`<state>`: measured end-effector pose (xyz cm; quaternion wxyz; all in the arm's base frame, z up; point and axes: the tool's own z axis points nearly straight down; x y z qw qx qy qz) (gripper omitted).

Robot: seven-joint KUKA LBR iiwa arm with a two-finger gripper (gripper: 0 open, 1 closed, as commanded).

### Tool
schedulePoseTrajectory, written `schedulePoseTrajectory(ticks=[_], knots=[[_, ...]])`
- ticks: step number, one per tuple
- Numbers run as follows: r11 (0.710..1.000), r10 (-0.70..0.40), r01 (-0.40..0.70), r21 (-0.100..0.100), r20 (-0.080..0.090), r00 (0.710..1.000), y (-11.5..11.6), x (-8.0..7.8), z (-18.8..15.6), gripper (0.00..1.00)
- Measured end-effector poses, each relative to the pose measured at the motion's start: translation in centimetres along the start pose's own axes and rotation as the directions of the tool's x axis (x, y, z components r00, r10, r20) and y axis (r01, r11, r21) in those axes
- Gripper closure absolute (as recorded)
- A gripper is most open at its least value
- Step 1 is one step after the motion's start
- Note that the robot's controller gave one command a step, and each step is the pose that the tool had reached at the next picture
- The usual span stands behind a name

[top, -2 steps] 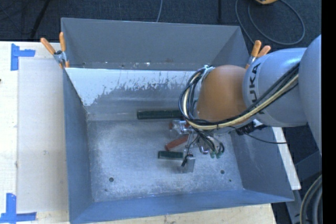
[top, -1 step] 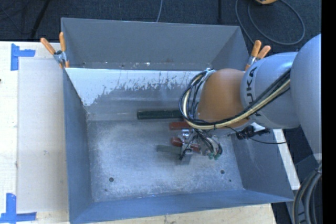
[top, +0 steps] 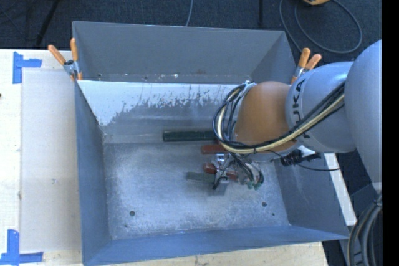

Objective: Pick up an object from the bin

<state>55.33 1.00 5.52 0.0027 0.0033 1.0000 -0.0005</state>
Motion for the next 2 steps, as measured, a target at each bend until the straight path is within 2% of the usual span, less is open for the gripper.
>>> schedulePoseTrajectory(ticks=[2], knots=[[1.0,0.003,-0.003,-0.001,-0.006,1.0,0.04,0.15,-0.96,1.0]])
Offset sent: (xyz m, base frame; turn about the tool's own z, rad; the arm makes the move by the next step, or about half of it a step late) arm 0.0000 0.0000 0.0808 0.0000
